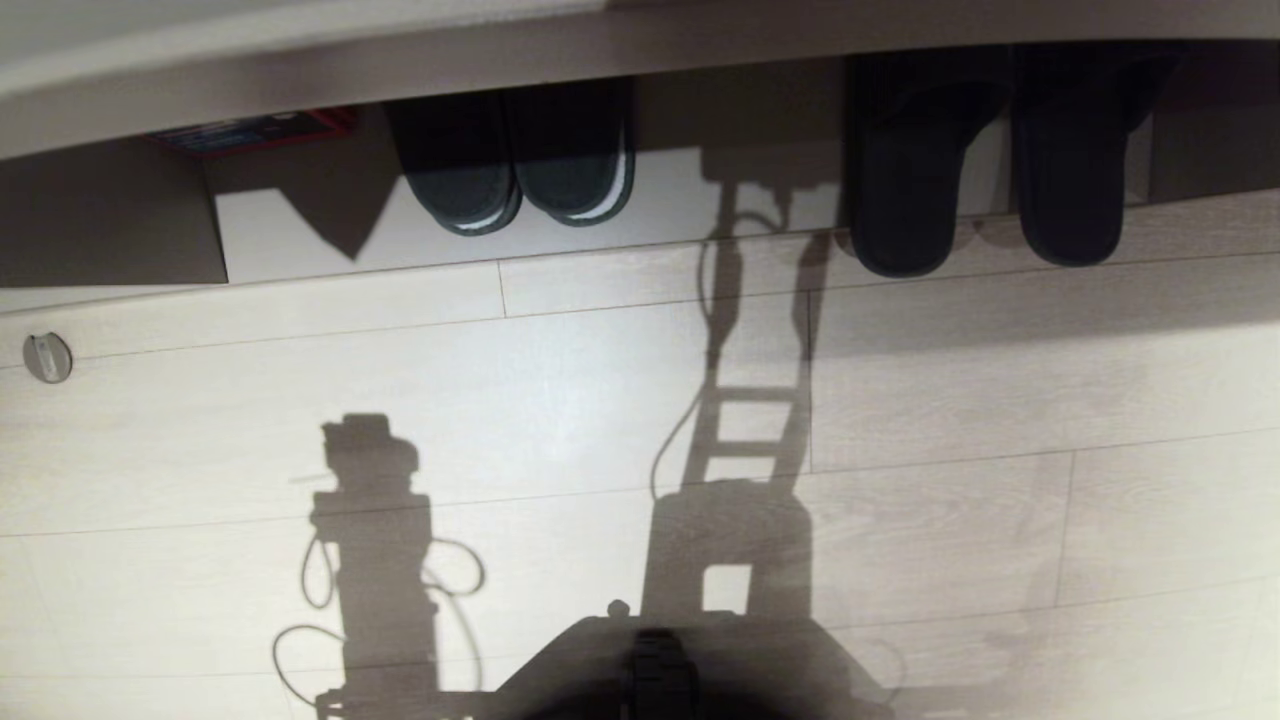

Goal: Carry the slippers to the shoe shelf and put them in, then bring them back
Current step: Pick up the slippers in the shoe cabinet

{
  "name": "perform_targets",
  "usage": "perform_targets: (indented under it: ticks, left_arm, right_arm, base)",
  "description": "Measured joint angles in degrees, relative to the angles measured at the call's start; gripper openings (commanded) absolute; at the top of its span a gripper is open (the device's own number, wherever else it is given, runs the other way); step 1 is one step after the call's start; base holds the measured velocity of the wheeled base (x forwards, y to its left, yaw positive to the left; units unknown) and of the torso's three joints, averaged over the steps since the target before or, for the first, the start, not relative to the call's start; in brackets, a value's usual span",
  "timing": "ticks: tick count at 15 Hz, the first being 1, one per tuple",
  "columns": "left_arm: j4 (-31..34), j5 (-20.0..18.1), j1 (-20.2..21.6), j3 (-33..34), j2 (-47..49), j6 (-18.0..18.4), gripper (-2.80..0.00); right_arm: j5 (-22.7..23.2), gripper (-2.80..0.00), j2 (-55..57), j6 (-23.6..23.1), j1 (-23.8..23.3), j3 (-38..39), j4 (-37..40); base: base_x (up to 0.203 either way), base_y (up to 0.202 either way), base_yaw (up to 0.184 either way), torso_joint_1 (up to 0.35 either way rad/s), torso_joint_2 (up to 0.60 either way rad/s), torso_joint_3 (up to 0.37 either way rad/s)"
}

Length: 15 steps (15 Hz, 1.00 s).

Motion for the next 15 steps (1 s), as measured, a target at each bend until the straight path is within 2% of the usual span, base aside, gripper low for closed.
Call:
perform_targets:
  ticks: [3,7,8,12,15]
  left_arm:
    - [-0.01,0.01,0.00,0.00,0.00,0.00,-2.80]
    - [-0.01,0.02,0.00,0.00,0.00,0.00,-2.80]
    - [0.01,0.00,0.00,0.00,0.00,-0.02,-2.80]
    - [0.01,0.00,0.02,0.00,0.00,0.02,-2.80]
    - [-0.01,0.00,0.00,0.00,0.00,0.02,-2.80]
  right_arm:
    - [1.02,-2.80,12.44,0.45,0.65,-8.45,-4.92]
    - [3.20,-2.80,35.30,-2.69,1.46,-14.69,-24.16]
    - [3.55,0.00,40.66,-4.02,1.58,-15.65,-29.68]
    - [4.28,0.00,59.87,-8.57,2.42,-19.46,-53.52]
    - [4.19,0.00,69.44,-9.31,3.96,-24.57,-63.80]
  base:
    - [0.000,0.000,0.000,0.000,0.00,0.000]
    - [0.000,0.000,0.000,0.000,0.00,0.000]
    - [0.000,0.000,0.000,0.000,0.00,0.000]
    - [0.000,0.000,0.000,0.000,0.00,0.000]
    - [0.000,0.000,0.000,0.000,0.00,0.000]
